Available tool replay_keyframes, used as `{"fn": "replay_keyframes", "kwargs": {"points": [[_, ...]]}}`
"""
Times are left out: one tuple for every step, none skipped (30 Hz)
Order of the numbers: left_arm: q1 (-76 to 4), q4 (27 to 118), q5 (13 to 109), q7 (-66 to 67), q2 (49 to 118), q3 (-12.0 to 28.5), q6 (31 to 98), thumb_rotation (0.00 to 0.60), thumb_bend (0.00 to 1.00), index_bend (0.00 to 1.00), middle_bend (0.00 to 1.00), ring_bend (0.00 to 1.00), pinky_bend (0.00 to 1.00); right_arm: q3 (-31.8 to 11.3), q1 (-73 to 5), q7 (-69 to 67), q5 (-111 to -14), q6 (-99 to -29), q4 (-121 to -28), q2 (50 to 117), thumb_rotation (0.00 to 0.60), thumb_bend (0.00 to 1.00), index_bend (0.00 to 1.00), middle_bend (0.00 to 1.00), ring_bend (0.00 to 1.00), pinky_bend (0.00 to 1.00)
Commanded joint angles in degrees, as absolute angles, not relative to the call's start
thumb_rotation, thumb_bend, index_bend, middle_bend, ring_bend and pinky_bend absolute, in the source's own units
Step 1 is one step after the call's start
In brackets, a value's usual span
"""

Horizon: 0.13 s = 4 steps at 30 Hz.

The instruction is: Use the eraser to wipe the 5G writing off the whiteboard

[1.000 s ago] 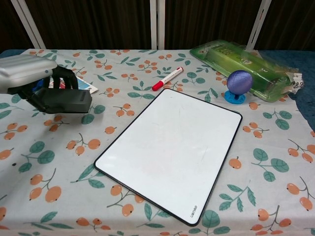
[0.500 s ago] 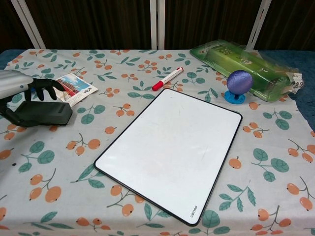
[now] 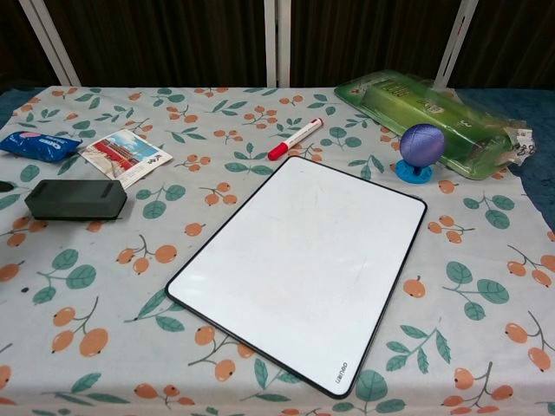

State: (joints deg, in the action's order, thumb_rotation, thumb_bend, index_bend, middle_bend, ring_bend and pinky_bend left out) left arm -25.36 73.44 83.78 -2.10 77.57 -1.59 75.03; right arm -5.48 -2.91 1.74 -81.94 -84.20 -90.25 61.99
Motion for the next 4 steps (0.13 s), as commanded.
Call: {"fn": "replay_keyframes", "kwargs": {"points": [[-20.4,76.5,80.7,0.2,73.7,-0.7,79.7,0.382,0.0,0.03,0.06,0.07,0.21,-5.6,-3.3,2.1,-81.3,-83.4,-90.1,61.7,0.6,0.23,0.0,0.0,0.0,0.0],[-19.2,76.9,80.1,0.4,72.9,-0.8,80.6,0.378,0.0,0.03,0.06,0.07,0.21,-5.7,-3.5,2.3,-81.1,-83.2,-90.0,61.8,0.6,0.23,0.0,0.0,0.0,0.0],[-18.4,77.2,79.7,0.4,72.4,-0.9,80.9,0.374,0.0,0.04,0.06,0.07,0.21,-5.8,-3.6,2.4,-80.9,-83.1,-89.9,61.9,0.6,0.23,0.0,0.0,0.0,0.0],[-17.7,77.5,79.5,0.3,71.9,-1.1,81.2,0.37,0.0,0.04,0.06,0.07,0.21,-5.9,-3.7,2.5,-80.8,-83.0,-89.9,62.0,0.6,0.23,0.0,0.0,0.0,0.0]]}}
